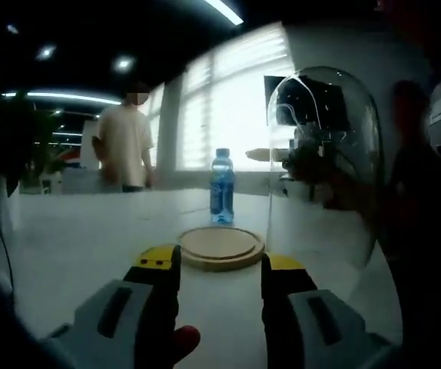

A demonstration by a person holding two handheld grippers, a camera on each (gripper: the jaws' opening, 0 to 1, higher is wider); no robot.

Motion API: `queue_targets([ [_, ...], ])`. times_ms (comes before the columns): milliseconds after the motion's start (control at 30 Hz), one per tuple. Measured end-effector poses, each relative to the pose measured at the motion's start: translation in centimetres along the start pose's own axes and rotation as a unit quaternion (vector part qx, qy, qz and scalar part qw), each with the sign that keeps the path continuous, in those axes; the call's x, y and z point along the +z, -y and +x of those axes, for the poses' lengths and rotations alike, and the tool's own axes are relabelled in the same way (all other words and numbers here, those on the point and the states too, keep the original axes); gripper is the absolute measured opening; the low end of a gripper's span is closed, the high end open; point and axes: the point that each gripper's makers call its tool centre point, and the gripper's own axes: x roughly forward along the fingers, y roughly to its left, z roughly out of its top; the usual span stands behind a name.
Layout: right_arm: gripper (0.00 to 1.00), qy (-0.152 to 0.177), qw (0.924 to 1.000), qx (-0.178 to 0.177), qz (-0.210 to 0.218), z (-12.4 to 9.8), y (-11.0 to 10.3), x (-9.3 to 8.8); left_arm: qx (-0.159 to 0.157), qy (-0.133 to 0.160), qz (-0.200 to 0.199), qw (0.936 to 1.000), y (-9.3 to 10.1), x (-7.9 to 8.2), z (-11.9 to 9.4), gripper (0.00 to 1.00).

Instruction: Open the cover put in the Mizone put the cover back on

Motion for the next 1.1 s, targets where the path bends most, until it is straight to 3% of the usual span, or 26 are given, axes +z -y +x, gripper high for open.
queue_targets([
  [333, 0.28, -0.009, 0.9998, -0.014, 0.011, 3.7, 1.3, 0.3, 0.003, -0.002, 0.000, 1.0000, -0.2, -0.1, 0.0, 0.34],
  [1100, 0.27, -0.022, 0.9993, -0.027, 0.014, 8.3, 1.9, 0.1, -0.013, -0.019, 0.006, 0.9997, 0.6, -0.9, 0.3, 0.35],
])
